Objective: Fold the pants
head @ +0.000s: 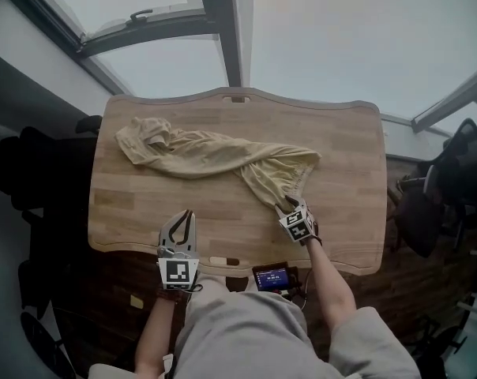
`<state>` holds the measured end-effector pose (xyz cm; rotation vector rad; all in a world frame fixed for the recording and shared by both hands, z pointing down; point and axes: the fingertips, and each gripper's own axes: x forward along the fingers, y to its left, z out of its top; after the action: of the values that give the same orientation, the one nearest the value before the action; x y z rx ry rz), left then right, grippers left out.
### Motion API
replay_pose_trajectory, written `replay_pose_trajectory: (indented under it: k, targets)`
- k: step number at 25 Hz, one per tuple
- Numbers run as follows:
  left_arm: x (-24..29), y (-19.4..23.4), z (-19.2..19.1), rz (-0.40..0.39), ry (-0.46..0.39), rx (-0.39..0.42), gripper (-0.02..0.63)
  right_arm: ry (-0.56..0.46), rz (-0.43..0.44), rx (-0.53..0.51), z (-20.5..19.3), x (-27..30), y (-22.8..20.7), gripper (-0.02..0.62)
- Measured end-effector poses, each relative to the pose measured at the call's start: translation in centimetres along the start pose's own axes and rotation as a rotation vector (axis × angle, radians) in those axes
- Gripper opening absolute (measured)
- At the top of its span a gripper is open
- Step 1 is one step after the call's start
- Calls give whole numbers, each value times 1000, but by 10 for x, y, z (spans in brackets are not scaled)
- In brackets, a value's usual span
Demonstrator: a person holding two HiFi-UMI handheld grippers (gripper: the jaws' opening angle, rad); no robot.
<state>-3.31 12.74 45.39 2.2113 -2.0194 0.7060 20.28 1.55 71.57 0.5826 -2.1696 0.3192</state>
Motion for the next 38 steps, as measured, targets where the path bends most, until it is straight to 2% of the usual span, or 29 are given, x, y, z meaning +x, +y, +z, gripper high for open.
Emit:
replay_pose_trajectory:
  k: [1, 3, 4, 6, 9, 12, 15, 17, 19, 21, 22, 25, 26, 27, 29, 31, 32, 34, 36, 38]
  targets:
    - [4, -1, -4, -2, 13, -3, 9, 25, 19, -11, -6, 3, 2, 175]
    - [13, -4, -9, -20, 33, 3, 9, 44, 68, -65, -13, 2, 10, 38]
    - [18, -7, -11, -35, 38, 9, 9, 46, 110, -101, -16, -2, 17, 16]
    - [27, -14, -13, -67, 46, 21, 9, 59, 207, -186, -29, -17, 37, 12]
    - [38, -24, -23, -115, 66, 39, 9, 127, 313, -327, -72, -49, 57, 11]
    - [46, -33, -40, -173, 92, 91, 9, 231, 386, -386, -129, -85, 60, 11]
    - [41, -31, -74, -221, 152, 166, 9, 349, 369, -369, -187, -121, 39, 11]
    - [38, -21, -105, -250, 208, 244, 15, 376, 322, -291, -207, -140, 20, 16]
    - [37, -8, -136, -295, 266, 353, 60, 337, 266, -201, -201, -149, 2, 107]
    - [41, 16, -164, -322, 322, 409, 100, 267, 207, -134, -179, -151, -12, 126]
    - [46, 34, -175, -313, 347, 394, 106, 229, 179, -115, -165, -150, -17, 126]
    - [73, 99, -205, -221, 436, 252, 110, 127, 105, -74, -113, -140, -20, 126]
    - [83, 119, -216, -202, 465, 246, 121, 98, 100, -68, -95, -132, -14, 126]
    - [92, 134, -226, -205, 489, 287, 129, 72, 105, -66, -77, -124, -6, 126]
    - [107, 149, -246, -283, 517, 462, 141, 39, 132, -80, -45, -105, 15, 126]
    - [114, 152, -262, -407, 518, 638, 169, 39, 153, -117, -25, -86, 37, 130]
    - [116, 152, -268, -466, 513, 697, 179, 47, 155, -136, -21, -77, 46, 132]
    - [120, 146, -280, -569, 506, 756, 184, 69, 141, -144, -18, -64, 57, 133]
    - [125, 138, -291, -657, 505, 769, 183, 95, 102, -117, -20, -56, 61, 135]
    - [128, 130, -297, -709, 505, 762, 178, 123, 59, -82, -25, -51, 60, 133]
